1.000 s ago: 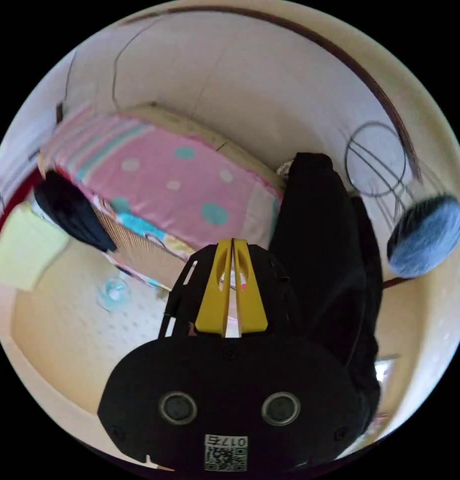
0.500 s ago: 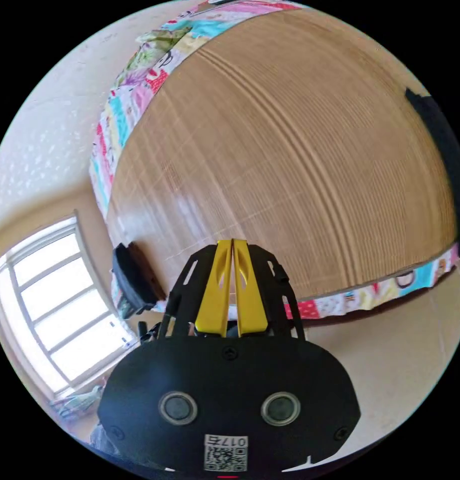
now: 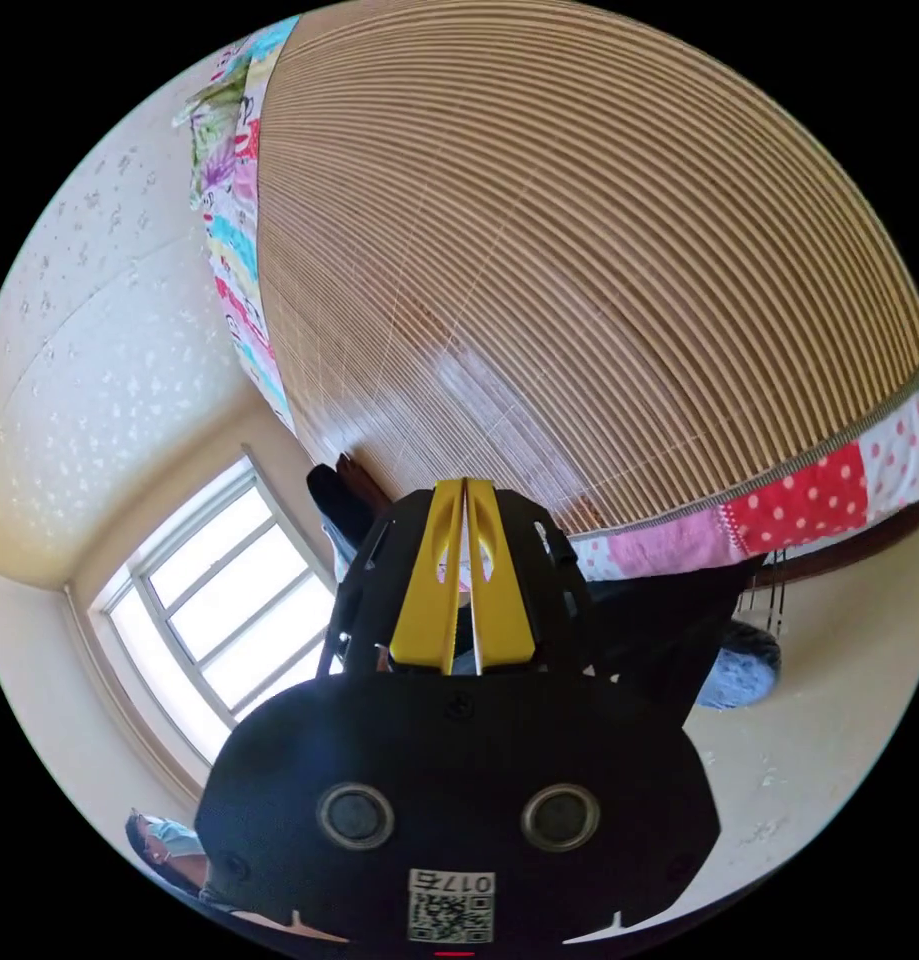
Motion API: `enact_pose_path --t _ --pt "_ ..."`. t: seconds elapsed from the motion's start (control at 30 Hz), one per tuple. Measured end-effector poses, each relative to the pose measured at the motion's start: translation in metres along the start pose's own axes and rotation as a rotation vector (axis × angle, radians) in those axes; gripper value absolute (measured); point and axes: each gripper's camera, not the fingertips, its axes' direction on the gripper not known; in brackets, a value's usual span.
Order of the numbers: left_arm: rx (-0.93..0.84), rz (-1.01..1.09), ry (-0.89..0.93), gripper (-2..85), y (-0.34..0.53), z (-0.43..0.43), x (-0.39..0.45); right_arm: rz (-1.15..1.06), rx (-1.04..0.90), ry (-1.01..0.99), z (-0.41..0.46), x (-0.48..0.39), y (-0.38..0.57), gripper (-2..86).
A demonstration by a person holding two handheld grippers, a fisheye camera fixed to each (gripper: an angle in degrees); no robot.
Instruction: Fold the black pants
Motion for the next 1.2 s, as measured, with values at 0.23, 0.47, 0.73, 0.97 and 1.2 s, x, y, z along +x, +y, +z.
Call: enact_pose_path --t 0.23,0.47,0.73,0.97,1.2 --pt "-0.077 0.05 -0.106 13.5 -0.069 -0.033 -0.004 0.197 0.144 -0.05 -0.006 0.066 0.061 0.3" --pt "0.018 -0.196 0.102 4.6 -0.053 -0.017 -0.011 0.323 0.393 -0.46 -0.032 0.118 0.096 0.2" --pt "-0.063 0.293 0.703 4.0 0.012 -0.011 0.106 0.369 0.232 -0.558 0.021 0.136 0.091 0.2" --pt "-0.704 0.636 0.562 4.8 0.049 0.083 0.217 0.218 0.17 -0.498 0.021 0.111 0.06 0.1" --pt "-0.426 0.208 0.468 13.5 -0.009 0.081 0.145 0.06 0.047 -0.418 0.032 0.099 0.049 0.1"
